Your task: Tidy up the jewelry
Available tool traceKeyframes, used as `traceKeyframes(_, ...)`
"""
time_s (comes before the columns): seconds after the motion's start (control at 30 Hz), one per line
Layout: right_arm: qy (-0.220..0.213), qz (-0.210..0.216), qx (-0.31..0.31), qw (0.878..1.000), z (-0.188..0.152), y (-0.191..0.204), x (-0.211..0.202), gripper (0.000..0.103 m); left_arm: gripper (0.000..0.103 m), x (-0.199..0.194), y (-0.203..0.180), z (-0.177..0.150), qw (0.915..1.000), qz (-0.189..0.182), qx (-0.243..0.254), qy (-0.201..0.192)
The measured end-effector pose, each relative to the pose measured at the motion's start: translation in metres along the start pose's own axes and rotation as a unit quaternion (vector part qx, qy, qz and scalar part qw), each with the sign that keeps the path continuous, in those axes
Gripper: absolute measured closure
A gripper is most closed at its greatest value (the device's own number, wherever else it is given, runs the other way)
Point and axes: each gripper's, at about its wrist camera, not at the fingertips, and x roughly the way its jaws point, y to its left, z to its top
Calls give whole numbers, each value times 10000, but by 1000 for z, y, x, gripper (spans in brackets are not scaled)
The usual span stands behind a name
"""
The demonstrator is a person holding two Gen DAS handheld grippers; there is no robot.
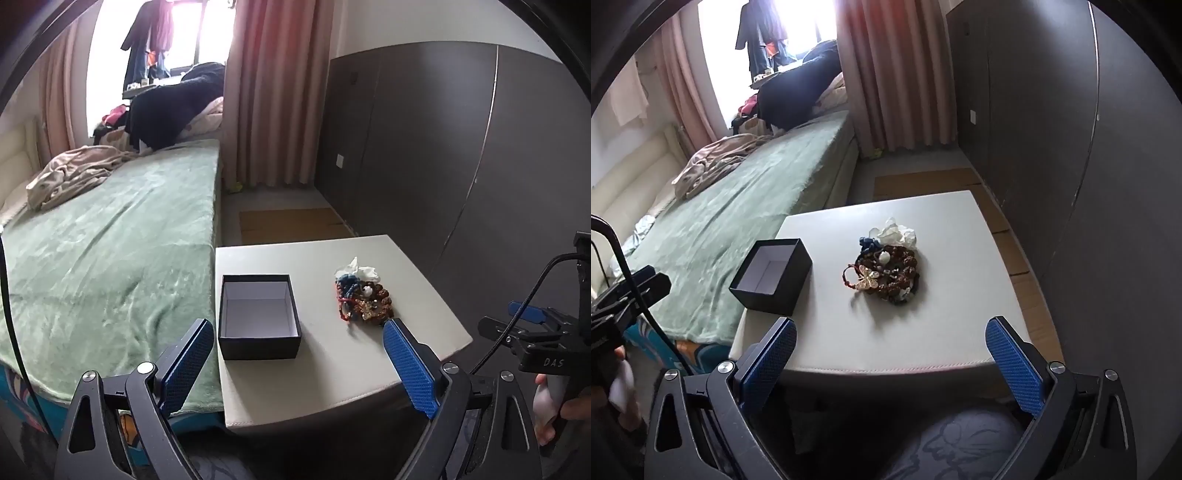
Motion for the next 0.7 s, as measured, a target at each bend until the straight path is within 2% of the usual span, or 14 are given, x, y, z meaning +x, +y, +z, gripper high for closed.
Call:
traceKeyframes(0.1,-36,-68,3,10000,-2,2,-1,0,10,-2,-4,0,10000,54,47,-39)
traceKeyframes(0.7,-212,-302,34,9993,-8,-1,-12,0,10,-2,0,-1,9999,-155,-42,-5)
